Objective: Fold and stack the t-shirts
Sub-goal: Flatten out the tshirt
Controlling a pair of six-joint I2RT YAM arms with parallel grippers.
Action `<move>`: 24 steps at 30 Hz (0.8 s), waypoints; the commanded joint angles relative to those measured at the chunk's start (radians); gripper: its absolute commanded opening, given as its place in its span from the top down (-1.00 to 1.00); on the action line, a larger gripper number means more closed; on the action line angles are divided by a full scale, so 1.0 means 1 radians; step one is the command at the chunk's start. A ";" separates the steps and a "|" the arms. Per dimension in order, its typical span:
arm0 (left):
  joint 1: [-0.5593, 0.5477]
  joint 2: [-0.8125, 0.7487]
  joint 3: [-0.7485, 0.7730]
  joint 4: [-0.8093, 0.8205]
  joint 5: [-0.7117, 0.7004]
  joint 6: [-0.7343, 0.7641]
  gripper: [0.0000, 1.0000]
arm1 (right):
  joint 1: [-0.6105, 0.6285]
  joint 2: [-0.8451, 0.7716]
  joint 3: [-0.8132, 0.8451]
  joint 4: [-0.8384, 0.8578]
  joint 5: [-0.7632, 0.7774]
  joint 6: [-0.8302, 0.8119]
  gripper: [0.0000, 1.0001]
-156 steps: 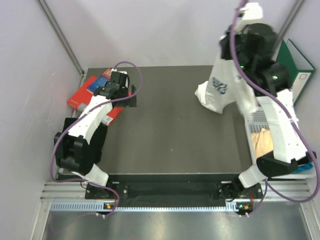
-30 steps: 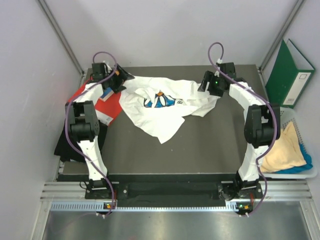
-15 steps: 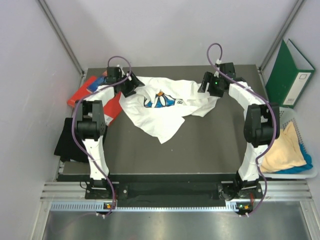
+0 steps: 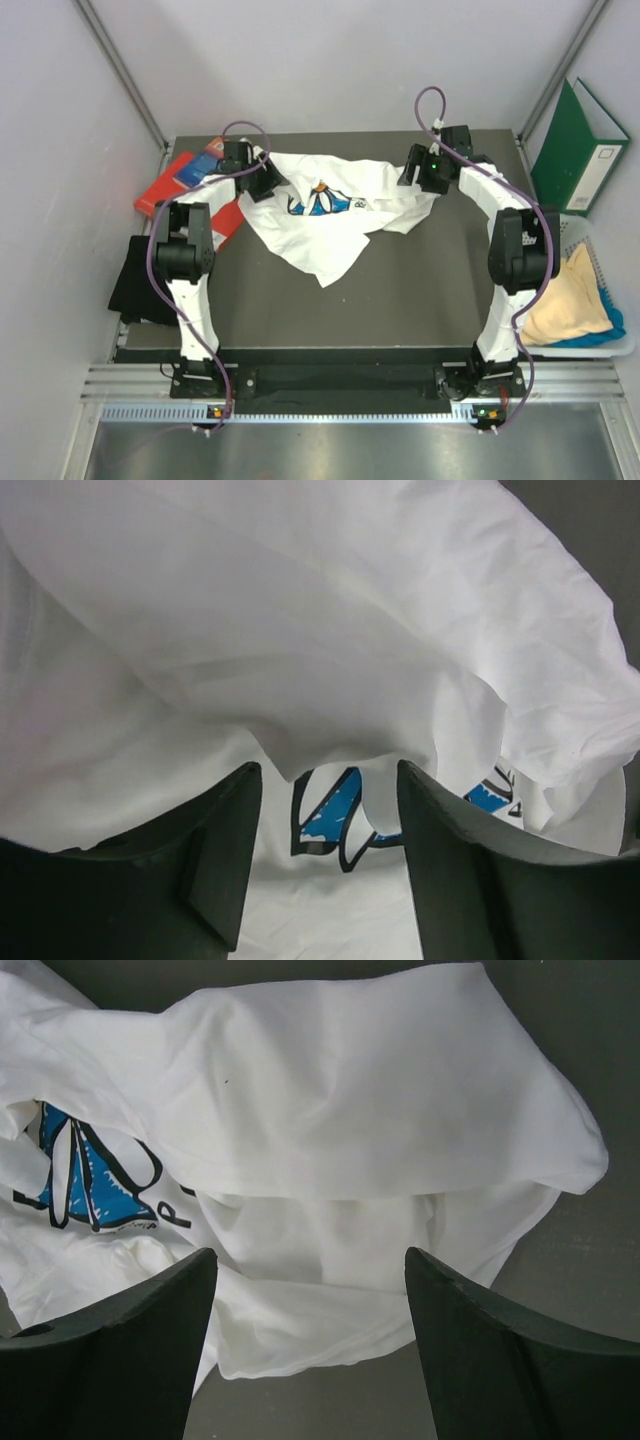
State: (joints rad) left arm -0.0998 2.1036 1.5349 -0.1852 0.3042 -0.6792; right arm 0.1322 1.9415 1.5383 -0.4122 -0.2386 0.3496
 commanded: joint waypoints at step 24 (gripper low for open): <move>0.086 0.097 0.500 -0.121 0.114 -0.124 1.00 | -0.014 -0.079 -0.067 -0.013 -0.022 -0.054 -0.50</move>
State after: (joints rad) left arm -0.0284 2.0708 1.8713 -0.2924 0.3607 -0.7357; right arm 0.1322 1.9102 1.4284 -0.4175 -0.2512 0.3222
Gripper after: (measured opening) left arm 0.019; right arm 0.754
